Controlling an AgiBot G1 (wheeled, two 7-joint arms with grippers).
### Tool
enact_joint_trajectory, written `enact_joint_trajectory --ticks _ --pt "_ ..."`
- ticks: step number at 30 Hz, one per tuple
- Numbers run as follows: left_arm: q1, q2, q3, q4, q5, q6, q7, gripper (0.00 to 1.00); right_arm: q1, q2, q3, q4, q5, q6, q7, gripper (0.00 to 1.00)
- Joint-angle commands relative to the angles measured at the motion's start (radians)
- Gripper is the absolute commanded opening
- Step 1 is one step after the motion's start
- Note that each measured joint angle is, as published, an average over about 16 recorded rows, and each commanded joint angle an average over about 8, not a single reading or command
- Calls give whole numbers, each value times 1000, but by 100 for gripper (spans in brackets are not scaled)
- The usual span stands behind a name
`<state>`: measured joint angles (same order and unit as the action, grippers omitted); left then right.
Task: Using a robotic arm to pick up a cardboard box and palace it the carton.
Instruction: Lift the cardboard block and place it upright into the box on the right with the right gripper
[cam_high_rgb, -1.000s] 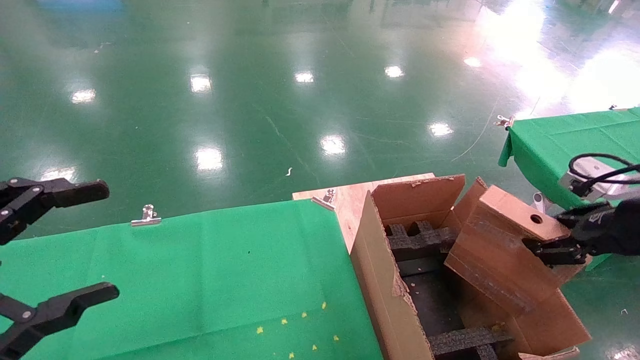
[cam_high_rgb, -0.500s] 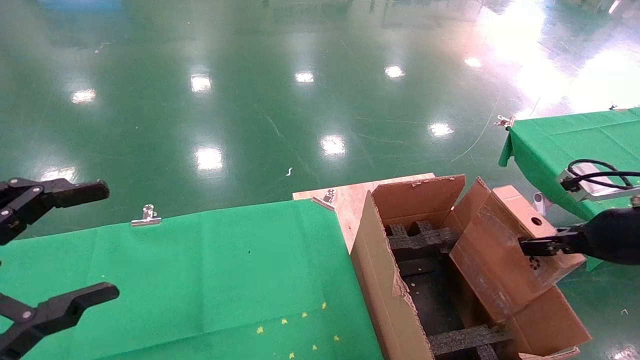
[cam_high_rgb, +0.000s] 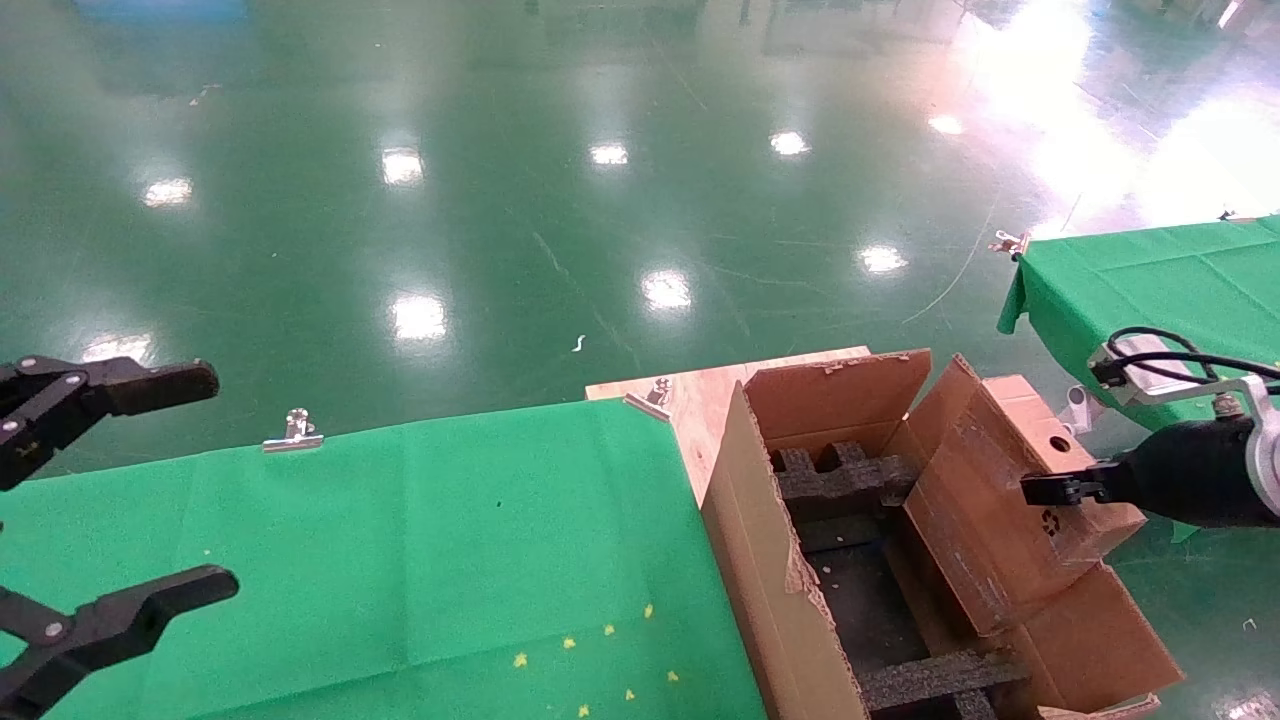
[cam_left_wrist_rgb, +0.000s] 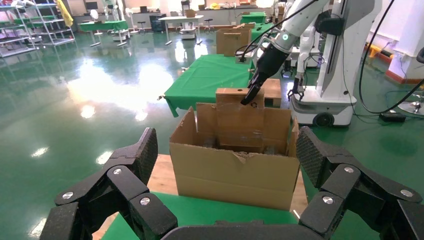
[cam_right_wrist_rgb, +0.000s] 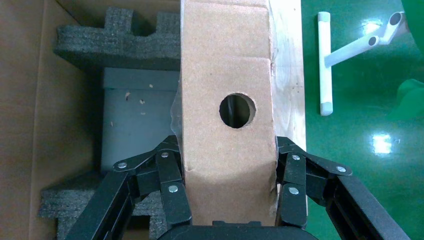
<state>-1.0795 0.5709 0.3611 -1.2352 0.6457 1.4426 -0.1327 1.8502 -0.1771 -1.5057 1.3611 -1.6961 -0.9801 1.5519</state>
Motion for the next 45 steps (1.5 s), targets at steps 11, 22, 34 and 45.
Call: enact_joint_trajectory --ticks 11,22,34,45 --pt "0 0 0 0 0 0 0 100 -36 -20 -28 0 3 -6 13 0" --pt "0 0 0 0 0 0 0 100 -46 -28 -34 -4 -4 5 0 0" --pt "0 0 0 0 0 0 0 100 -47 -32 -33 -4 -45 45 32 0" --pt "0 0 0 0 0 0 0 100 -79 -58 -56 -6 -97 73 86 0"
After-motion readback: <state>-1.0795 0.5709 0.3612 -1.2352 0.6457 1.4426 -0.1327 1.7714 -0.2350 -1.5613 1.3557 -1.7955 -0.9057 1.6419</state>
